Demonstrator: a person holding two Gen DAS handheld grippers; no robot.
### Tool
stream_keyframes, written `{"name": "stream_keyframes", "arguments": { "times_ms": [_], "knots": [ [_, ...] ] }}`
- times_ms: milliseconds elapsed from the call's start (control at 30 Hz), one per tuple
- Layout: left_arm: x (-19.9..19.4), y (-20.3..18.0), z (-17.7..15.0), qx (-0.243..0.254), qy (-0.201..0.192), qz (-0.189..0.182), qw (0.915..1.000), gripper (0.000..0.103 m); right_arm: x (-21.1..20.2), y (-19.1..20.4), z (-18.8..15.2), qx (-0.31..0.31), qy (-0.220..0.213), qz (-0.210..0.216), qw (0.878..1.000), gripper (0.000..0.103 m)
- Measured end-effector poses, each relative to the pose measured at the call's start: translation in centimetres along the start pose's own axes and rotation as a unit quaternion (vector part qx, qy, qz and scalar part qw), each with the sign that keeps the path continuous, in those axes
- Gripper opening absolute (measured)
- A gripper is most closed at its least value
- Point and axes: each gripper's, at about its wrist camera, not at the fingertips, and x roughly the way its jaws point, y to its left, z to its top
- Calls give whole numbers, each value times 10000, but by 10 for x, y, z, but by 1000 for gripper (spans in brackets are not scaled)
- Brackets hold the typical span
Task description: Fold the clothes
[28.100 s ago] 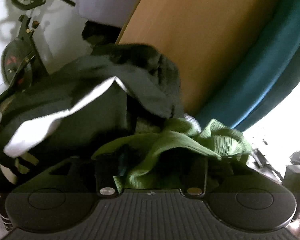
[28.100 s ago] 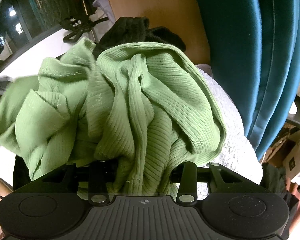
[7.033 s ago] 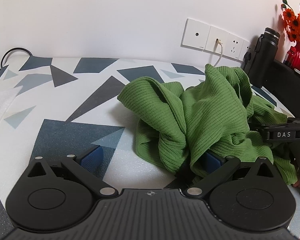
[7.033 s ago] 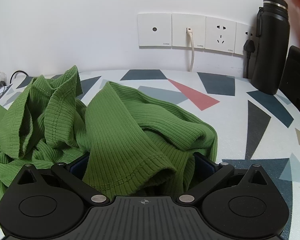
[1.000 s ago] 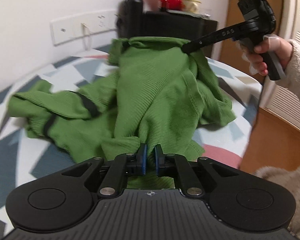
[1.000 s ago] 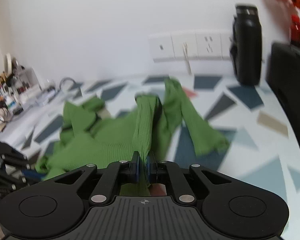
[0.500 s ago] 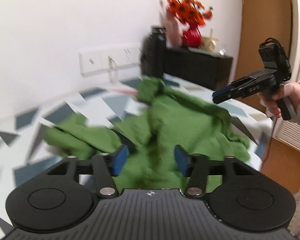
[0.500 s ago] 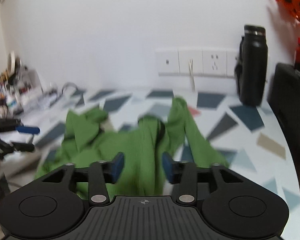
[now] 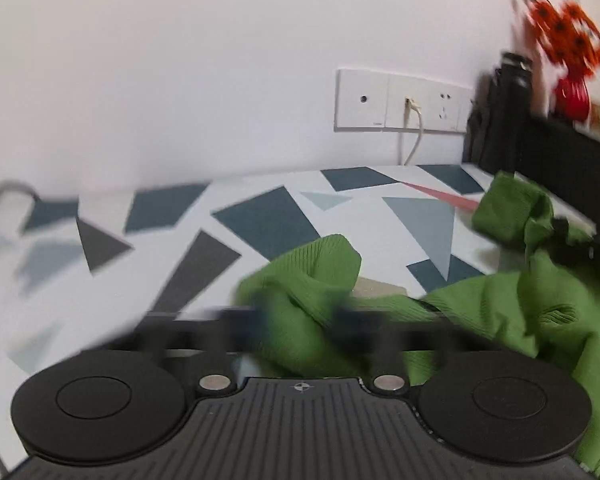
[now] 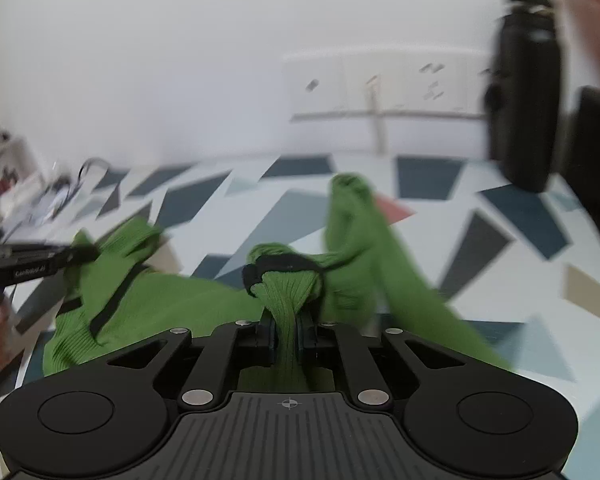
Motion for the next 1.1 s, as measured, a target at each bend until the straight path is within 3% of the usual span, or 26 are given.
{"name": "stream_keyframes", "arguments": {
  "times_ms": [100,200,400,533,567,600,667,767,867,967,1033,1100],
  "knots": [
    [-14,7,-8,93,-122,248,9996,7,-35,-10,-13,-88,-268,-209,9994,7],
    [-35,20,-14,115,-187,461,9987,7,-64,-22,-30,27,-199,-246,9995,7],
    [-64,61,-22,-194,-183,702,9972,7,-77,-16,-70,64,435,-120,9990,6],
    [-59,68,-29,-238,8,776,9967,7,-69,-6,-74,51,721,-122,9973,8],
    [-56,67,-31,-200,75,758,9969,10,-69,-5,-72,59,742,-160,9971,12],
    [-57,64,-31,-105,71,798,9967,11,-72,-3,-68,63,679,-222,9974,21],
    [-59,57,-31,98,46,892,9960,23,-75,2,-57,-9,537,-204,9984,28],
    [-76,49,-26,355,-189,850,9956,44,-72,9,-40,-198,366,-125,9991,30],
    [-96,34,-20,860,-422,851,9918,52,-69,17,-23,-386,194,-46,9991,32],
    [-112,10,-20,1595,-702,806,9814,65,-66,24,-5,-574,23,32,9983,32],
    [-116,-10,-25,2070,-761,544,9739,71,-64,29,6,-700,-92,84,9975,37],
    [-110,-30,-34,2546,-624,288,9646,72,-49,33,15,-813,-68,-29,9967,50]
  ]
}}
